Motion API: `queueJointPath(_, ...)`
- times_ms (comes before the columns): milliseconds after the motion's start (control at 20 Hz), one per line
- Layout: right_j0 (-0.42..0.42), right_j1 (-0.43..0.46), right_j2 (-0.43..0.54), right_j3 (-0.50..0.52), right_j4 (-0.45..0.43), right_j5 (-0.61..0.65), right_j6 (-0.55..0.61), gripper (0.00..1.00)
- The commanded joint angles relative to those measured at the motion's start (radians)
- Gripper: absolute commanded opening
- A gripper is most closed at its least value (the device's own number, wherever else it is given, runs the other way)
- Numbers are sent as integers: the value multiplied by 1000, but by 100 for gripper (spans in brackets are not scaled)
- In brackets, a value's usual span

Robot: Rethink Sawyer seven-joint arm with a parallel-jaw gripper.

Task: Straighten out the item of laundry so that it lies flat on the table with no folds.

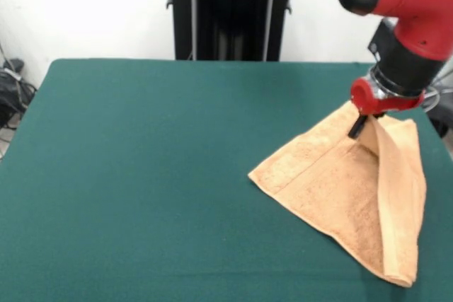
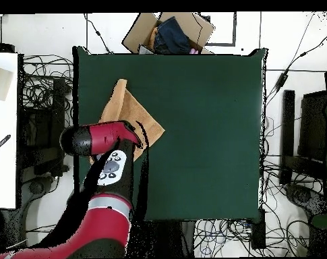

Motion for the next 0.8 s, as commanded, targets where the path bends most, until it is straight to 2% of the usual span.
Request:
queueJointPath(50, 33, 73, -50, -69, 27, -2, 316, 0)
queueJointPath(300, 111, 117, -153, -134, -13, 11, 366, 0)
queueJointPath(800, 252, 205, -323, -252, 12, 133, 463, 0)
